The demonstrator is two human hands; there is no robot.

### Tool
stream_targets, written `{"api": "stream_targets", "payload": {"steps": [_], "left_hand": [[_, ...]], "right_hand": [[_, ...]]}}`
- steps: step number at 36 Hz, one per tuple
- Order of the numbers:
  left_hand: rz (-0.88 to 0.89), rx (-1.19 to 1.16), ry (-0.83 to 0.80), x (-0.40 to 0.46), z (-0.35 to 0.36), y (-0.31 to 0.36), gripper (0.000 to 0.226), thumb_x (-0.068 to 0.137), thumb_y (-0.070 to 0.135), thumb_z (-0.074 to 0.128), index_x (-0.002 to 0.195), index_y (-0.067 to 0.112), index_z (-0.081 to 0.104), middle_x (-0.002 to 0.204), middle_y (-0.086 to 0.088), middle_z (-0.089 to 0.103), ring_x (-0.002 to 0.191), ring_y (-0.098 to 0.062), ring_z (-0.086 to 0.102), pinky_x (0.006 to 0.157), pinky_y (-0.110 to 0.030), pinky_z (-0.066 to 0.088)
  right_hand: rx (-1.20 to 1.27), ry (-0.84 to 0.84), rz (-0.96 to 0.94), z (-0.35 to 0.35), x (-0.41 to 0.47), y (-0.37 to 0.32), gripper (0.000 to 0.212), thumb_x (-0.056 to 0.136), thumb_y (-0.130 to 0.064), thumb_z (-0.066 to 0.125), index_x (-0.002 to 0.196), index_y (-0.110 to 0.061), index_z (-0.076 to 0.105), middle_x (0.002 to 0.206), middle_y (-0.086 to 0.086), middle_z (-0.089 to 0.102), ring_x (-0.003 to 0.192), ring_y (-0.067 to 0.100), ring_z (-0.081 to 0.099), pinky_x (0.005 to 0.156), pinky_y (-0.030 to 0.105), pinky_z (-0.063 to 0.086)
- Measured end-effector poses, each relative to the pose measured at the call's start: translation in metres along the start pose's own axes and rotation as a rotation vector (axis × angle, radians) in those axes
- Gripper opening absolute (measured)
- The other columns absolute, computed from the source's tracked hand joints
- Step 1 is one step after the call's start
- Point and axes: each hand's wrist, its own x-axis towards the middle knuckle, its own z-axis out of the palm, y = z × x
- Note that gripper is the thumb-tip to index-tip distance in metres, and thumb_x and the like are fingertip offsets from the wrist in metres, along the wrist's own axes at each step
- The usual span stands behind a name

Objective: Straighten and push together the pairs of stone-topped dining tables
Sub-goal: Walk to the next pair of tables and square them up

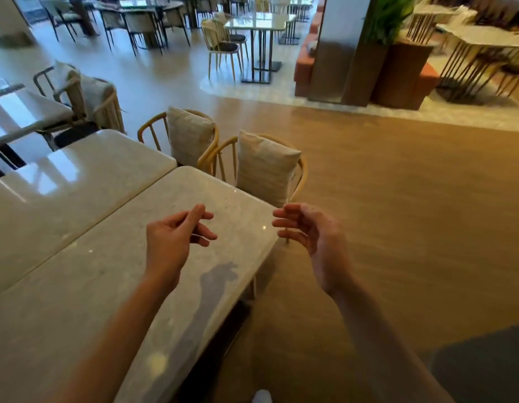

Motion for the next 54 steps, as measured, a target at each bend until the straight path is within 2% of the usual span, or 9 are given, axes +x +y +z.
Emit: {"api": "stream_targets", "payload": {"steps": [5,9,13,22,29,34,42,51,54], "left_hand": [[0.037,-0.048,0.054,0.061,0.091,-0.007,0.024,0.099,0.031,0.056,0.089,0.02,0.076,0.075,-0.006,0.077,0.065,-0.025,0.074,0.055,-0.024,0.058],[0.022,-0.103,-0.02,0.118,0.198,-0.018,0.024,0.105,0.019,0.045,0.109,0.021,0.068,0.091,0.003,0.078,0.076,-0.021,0.076,0.059,-0.023,0.059],[-0.047,-0.238,-0.117,0.164,0.316,-0.002,0.028,0.105,0.006,0.042,0.123,0.012,0.062,0.099,-0.004,0.077,0.078,-0.026,0.075,0.063,-0.028,0.061],[0.01,-0.215,-0.149,0.284,0.475,0.047,0.02,0.101,-0.004,0.045,0.102,0.005,0.063,0.087,-0.012,0.071,0.066,-0.019,0.07,0.057,-0.028,0.058],[0.052,-0.159,0.013,0.368,0.551,0.036,0.016,0.099,-0.003,0.049,0.098,0.002,0.064,0.085,-0.018,0.069,0.066,-0.025,0.069,0.058,-0.03,0.059],[0.016,-0.196,0.241,0.409,0.59,0.05,0.013,0.099,0.001,0.052,0.098,0.0,0.065,0.082,-0.016,0.069,0.066,-0.028,0.07,0.059,-0.03,0.058],[0.098,-0.087,0.5,0.503,0.599,0.071,0.014,0.101,0.007,0.052,0.101,0.007,0.066,0.079,-0.006,0.072,0.069,-0.024,0.071,0.063,-0.03,0.058],[0.264,-0.101,0.653,0.699,0.594,0.058,0.026,0.102,0.022,0.048,0.108,0.002,0.064,0.091,-0.007,0.074,0.082,-0.025,0.073,0.069,-0.032,0.06],[0.257,-0.118,0.667,0.772,0.596,0.057,0.035,0.098,0.037,0.048,0.109,0.008,0.065,0.1,-0.006,0.075,0.092,-0.024,0.073,0.075,-0.033,0.061]], "right_hand": [[-0.016,-0.012,-0.004,-0.065,0.081,-0.012,0.038,0.092,-0.032,0.047,0.104,-0.006,0.072,0.105,0.019,0.075,0.097,0.035,0.072,0.085,0.046,0.055],[-0.081,0.012,0.01,-0.135,0.15,-0.034,0.038,0.095,-0.03,0.047,0.111,-0.003,0.068,0.108,0.018,0.074,0.101,0.035,0.071,0.088,0.044,0.057],[-0.163,0.048,0.008,-0.212,0.22,-0.082,0.032,0.104,-0.018,0.039,0.113,-0.003,0.067,0.108,0.017,0.075,0.104,0.036,0.07,0.089,0.044,0.057],[-0.207,0.014,-0.115,-0.33,0.374,-0.184,0.032,0.103,-0.017,0.039,0.115,-0.002,0.065,0.108,0.014,0.075,0.1,0.028,0.072,0.084,0.034,0.059],[-0.206,-0.189,-0.094,-0.392,0.525,-0.197,0.033,0.101,-0.022,0.043,0.116,-0.006,0.067,0.109,0.011,0.075,0.103,0.029,0.071,0.091,0.042,0.055],[-0.187,-0.404,-0.018,-0.39,0.631,-0.214,0.032,0.102,-0.019,0.042,0.115,-0.006,0.068,0.109,0.012,0.075,0.102,0.031,0.072,0.089,0.044,0.053],[-0.123,-0.699,-0.001,-0.328,0.767,-0.221,0.032,0.1,-0.017,0.042,0.112,-0.005,0.069,0.107,0.012,0.076,0.1,0.03,0.072,0.086,0.045,0.059],[-0.134,-0.893,-0.1,-0.228,0.944,-0.211,0.031,0.103,-0.021,0.04,0.115,-0.011,0.067,0.108,0.002,0.076,0.1,0.019,0.072,0.087,0.035,0.057],[-0.128,-0.932,-0.098,-0.192,1.007,-0.218,0.031,0.104,-0.02,0.039,0.114,-0.011,0.067,0.107,0.004,0.076,0.099,0.02,0.072,0.088,0.034,0.057]]}}
